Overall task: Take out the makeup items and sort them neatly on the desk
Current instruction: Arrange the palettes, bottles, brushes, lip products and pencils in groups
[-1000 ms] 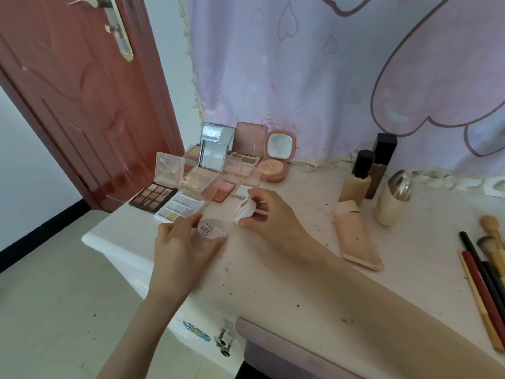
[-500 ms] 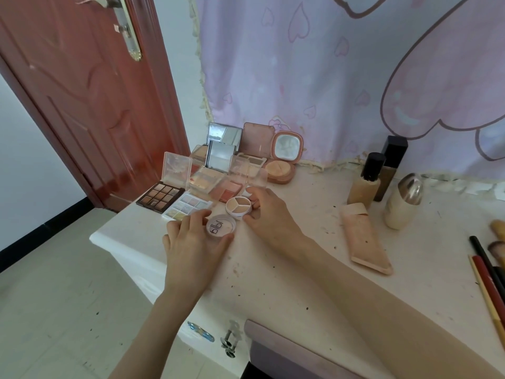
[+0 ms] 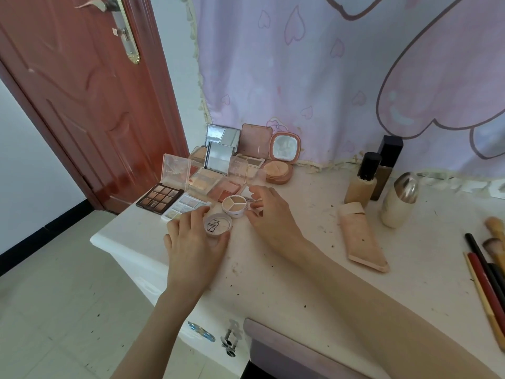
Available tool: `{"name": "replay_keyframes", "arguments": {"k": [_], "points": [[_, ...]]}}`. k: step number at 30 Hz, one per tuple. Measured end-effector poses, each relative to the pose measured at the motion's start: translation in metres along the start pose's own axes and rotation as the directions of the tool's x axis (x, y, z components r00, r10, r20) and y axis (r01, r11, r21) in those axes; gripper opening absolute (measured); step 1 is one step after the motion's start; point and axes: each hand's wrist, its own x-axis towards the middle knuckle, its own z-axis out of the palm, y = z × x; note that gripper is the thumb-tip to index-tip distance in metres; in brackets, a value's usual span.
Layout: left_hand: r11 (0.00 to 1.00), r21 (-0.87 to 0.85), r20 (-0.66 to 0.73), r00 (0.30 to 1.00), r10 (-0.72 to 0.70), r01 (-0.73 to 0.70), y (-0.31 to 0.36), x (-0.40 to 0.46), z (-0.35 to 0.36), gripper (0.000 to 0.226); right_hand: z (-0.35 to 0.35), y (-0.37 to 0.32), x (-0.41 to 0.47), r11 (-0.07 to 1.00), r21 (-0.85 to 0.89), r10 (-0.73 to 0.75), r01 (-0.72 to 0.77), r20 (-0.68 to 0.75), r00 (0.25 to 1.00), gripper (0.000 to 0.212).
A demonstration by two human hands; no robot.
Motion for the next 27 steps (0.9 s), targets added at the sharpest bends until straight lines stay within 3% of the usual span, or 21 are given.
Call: {"name": "replay_keyframes", "arguments": {"k": [6,12,14,18,21,23,27], "points": [[0.971,-0.113,-0.062,0.977,0.204,-0.210,0.019,-0.005,-0.001,0.044,-0.032,0.006,-0.025,0.999,0.040,0.026,-0.020,-0.152,0.988,0.025],[0.869,-0.343,0.088,0.909,0.407,-0.356,0.073,-0.015,0.017,0.037,-0.089,0.024,-0.063,0.997,0.006,0.072,-0.075,-0.357,0.931,0.015],[0.832,-0.405,0.152,0.869,0.471,-0.380,0.092,-0.017,0.025,0.037,-0.107,0.032,-0.074,0.991,0.045,0.136,-0.130,-0.439,0.888,0.006],[0.757,-0.488,0.202,0.787,0.582,-0.435,0.129,-0.014,0.041,0.036,-0.135,0.055,-0.092,0.953,0.099,0.285,-0.285,-0.606,0.742,0.021],[0.713,-0.538,0.182,0.764,0.618,-0.449,0.154,-0.008,0.050,0.033,-0.145,0.072,-0.089,0.895,0.172,0.428,-0.412,-0.589,0.685,0.035],[0.680,-0.588,0.140,0.774,0.618,-0.437,0.170,-0.006,0.055,0.031,-0.148,0.079,-0.082,0.878,0.118,0.448,-0.464,-0.543,0.710,0.044],[0.603,-0.700,0.049,0.817,0.575,-0.382,0.198,-0.002,0.059,0.028,-0.152,0.086,-0.074,0.903,0.038,0.377,-0.427,-0.548,0.747,0.017]]}}
